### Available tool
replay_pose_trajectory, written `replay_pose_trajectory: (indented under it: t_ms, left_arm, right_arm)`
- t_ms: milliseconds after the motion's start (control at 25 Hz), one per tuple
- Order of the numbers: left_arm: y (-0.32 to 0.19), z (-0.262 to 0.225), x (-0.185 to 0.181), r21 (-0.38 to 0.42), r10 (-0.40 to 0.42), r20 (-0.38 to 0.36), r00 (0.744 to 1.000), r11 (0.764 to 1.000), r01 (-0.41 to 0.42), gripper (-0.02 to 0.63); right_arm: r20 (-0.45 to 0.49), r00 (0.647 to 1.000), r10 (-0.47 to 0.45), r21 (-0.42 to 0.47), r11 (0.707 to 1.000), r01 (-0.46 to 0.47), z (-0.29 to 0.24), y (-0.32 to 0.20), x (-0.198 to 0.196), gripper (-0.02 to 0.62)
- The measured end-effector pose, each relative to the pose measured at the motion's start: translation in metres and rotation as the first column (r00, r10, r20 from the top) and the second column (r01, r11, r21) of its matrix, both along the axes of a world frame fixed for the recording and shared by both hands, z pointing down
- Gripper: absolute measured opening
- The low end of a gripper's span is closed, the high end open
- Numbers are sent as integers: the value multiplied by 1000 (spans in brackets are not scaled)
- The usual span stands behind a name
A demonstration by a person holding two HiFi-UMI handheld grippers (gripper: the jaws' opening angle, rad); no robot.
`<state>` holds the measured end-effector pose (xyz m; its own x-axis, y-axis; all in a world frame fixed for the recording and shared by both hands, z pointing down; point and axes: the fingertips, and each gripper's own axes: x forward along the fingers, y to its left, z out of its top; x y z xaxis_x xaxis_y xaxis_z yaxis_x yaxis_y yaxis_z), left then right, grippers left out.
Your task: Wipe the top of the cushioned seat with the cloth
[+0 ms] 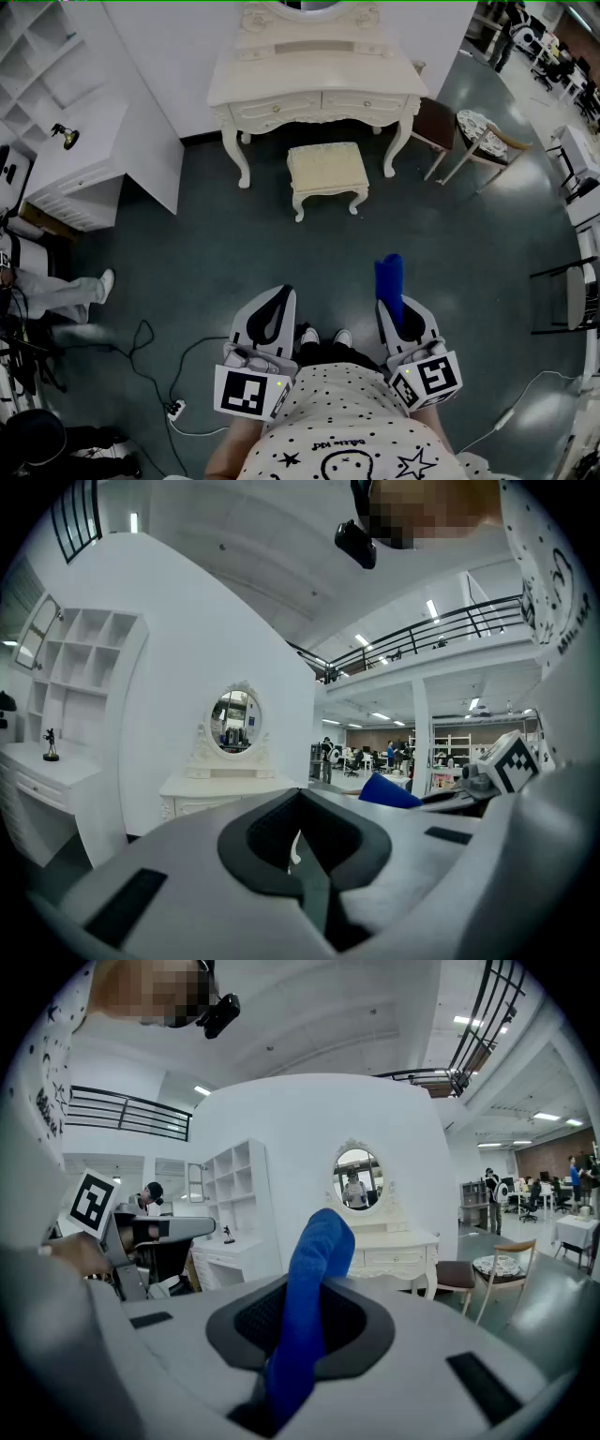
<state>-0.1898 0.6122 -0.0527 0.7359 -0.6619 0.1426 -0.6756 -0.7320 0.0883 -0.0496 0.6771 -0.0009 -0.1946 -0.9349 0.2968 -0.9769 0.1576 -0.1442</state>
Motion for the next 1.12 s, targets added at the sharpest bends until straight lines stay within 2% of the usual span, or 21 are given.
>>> replay_pose_trajectory:
  t_ms: [600,800,1000,1120]
  left_arm:
    - [-1,-1,-19,-13,-10,-41,999,1000,10,9]
    - [3,0,-29,-13,-18,-37,999,1000,17,9]
    - [5,5,-46,-19,-43,-30,999,999,42,9]
    - [6,13,-56,-41,-55,-19,998,998,54,9]
  right_arm:
    - [-45,998,-34,-11,999,33,4,-1,-24,64]
    - [-49,997,-54,-6,999,53,5,-2,-36,64]
    - [-9,998,-57,41,998,57,4,-3,-50,64]
    - [-22,998,-64,31,997,65,7,-4,-60,64]
